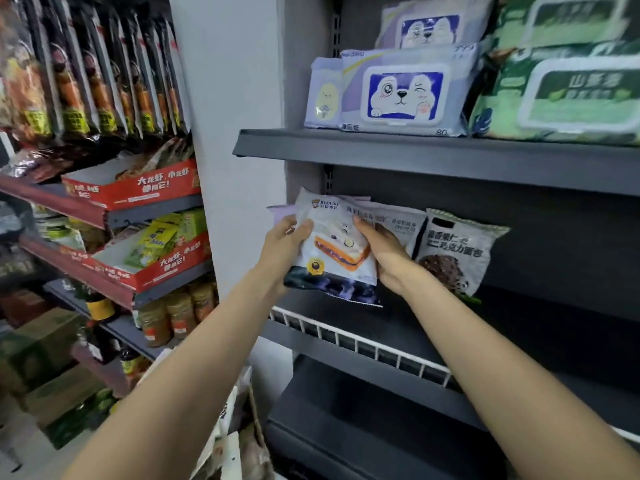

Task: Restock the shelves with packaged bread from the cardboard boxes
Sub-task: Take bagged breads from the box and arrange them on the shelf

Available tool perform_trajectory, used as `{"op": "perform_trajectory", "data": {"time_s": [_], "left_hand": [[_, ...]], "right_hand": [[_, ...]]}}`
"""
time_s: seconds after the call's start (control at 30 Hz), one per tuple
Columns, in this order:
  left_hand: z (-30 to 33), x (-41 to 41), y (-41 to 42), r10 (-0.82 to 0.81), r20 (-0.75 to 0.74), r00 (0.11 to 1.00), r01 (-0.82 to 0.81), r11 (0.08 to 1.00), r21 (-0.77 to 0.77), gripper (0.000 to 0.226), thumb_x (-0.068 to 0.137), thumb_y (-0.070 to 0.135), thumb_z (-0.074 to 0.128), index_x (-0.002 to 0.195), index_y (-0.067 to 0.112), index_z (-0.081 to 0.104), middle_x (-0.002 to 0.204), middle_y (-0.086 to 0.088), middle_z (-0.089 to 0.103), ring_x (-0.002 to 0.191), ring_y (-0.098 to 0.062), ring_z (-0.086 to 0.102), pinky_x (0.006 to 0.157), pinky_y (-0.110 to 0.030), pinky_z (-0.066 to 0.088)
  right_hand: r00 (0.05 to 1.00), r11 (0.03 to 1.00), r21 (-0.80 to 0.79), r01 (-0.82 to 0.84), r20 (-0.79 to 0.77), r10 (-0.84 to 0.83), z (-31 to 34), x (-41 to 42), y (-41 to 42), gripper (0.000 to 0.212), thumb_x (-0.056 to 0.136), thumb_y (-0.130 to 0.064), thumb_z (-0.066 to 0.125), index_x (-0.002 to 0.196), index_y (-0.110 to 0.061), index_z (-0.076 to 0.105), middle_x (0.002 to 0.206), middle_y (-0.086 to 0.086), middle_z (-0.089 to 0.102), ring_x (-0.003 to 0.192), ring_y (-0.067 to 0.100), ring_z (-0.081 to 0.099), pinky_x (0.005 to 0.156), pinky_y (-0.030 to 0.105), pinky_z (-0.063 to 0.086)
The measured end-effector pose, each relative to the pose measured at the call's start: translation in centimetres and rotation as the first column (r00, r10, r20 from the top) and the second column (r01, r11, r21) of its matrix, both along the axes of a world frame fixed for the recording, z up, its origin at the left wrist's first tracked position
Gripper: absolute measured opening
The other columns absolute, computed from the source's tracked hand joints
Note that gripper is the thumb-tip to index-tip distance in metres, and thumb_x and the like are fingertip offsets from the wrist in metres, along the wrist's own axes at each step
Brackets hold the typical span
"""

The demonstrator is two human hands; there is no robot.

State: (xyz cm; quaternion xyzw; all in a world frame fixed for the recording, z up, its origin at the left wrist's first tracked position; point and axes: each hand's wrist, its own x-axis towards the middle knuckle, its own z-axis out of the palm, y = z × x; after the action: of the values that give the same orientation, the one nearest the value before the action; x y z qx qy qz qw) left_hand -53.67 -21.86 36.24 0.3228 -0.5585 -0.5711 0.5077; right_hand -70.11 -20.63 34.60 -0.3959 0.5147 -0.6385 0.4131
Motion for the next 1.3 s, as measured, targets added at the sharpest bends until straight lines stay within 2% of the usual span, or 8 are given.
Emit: {"op": "perform_trajectory", "data": {"time_s": [0.1,0.23,0.4,0.57,0.8,0.9,1.0,1.3], "left_hand": [[-0.2,-5.0,0.9,-0.046,0.058,0.997,0.047,0.999,-0.022,0.008,0.096,0.013,0.052,0.09,0.017,0.057,0.084,-0.001,0.068,0.073,-0.015,0.066,0.07,-0.029,0.055],[-1.3,-12.8,1.9,-0.057,0.308,0.95,0.1,0.987,-0.127,0.031,0.094,0.014,0.056,0.121,0.002,0.051,0.113,-0.021,0.061,0.106,-0.031,0.059,0.091,-0.039,0.045],[-3.4,-20.0,3.5,0.305,0.747,0.591,0.324,0.758,-0.566,0.056,0.093,0.027,0.051,0.144,0.019,0.029,0.148,-0.011,0.033,0.133,-0.031,0.035,0.104,-0.039,0.034],[-4.7,-24.2,3.2,0.473,0.807,0.354,0.52,0.618,-0.59,0.083,0.086,0.035,0.059,0.149,0.037,0.006,0.159,0.004,-0.009,0.147,-0.026,-0.006,0.116,-0.053,0.005],[-5.4,-26.1,2.8,0.386,0.87,0.307,0.52,0.697,-0.493,0.083,0.087,0.031,0.061,0.148,0.04,0.006,0.159,0.003,-0.01,0.147,-0.026,-0.003,0.116,-0.055,0.015],[-5.4,-26.2,2.8,0.398,0.861,0.315,0.515,0.69,-0.508,0.079,0.088,0.028,0.059,0.148,0.04,0.009,0.16,0.001,-0.008,0.147,-0.028,-0.001,0.115,-0.055,0.019],[-5.3,-26.3,2.8,0.405,0.856,0.32,0.51,0.688,-0.516,0.075,0.09,0.026,0.057,0.148,0.039,0.011,0.16,0.0,-0.005,0.147,-0.029,0.001,0.115,-0.054,0.021],[-3.3,-24.1,3.3,0.345,0.823,0.451,0.427,0.727,-0.538,0.058,0.09,0.02,0.053,0.144,0.028,0.032,0.147,-0.009,0.035,0.13,-0.03,0.041,0.1,-0.043,0.043]], "right_hand": [[0.986,0.985,-0.048,0.167,0.014,-0.167,-0.1,-4.2,3.2,0.077,0.075,-0.047,0.073,0.137,-0.011,0.045,0.134,0.01,0.056,0.115,0.025,0.059,0.102,0.044,0.046],[0.898,0.898,-0.147,0.415,-0.094,-0.431,-0.1,-10.5,8.1,0.034,0.092,-0.029,0.059,0.12,-0.009,0.058,0.112,0.003,0.067,0.097,0.016,0.066,0.086,0.03,0.055],[0.701,0.734,-0.173,0.657,-0.22,-0.678,-0.2,-18.0,13.1,0.032,0.095,-0.021,0.046,0.125,-0.01,0.05,0.114,0.007,0.064,0.105,0.023,0.062,0.088,0.033,0.05],[0.599,0.686,-0.174,0.706,-0.371,-0.71,-1.1,-22.4,15.1,0.037,0.1,-0.019,0.036,0.136,-0.01,0.04,0.127,0.012,0.057,0.115,0.028,0.054,0.085,0.024,0.038],[0.504,0.714,-0.106,0.692,-0.637,-0.583,-3.9,-24.9,13.6,0.071,0.092,0.0,0.05,0.15,-0.009,0.009,0.146,0.023,0.027,0.134,0.034,0.033,0.105,0.029,0.03],[0.106,0.625,-0.232,0.745,-0.885,-0.454,-5.1,-24.7,13.1,0.101,0.082,0.009,0.06,0.151,-0.02,-0.008,0.144,0.028,0.018,0.128,0.037,0.032,0.109,0.036,0.034],[-0.198,0.708,-0.298,0.64,-0.955,-0.223,-5.5,-24.6,12.6,0.088,0.081,0.001,0.064,0.15,-0.02,0.015,0.148,0.021,0.022,0.135,0.034,0.028,0.11,0.038,0.03],[0.056,0.839,-0.09,0.537,-0.988,-0.142,-2.9,-20.0,12.0,0.067,0.088,-0.01,0.058,0.145,-0.023,0.027,0.15,0.005,0.017,0.139,0.024,0.02,0.109,0.051,0.031]]}}
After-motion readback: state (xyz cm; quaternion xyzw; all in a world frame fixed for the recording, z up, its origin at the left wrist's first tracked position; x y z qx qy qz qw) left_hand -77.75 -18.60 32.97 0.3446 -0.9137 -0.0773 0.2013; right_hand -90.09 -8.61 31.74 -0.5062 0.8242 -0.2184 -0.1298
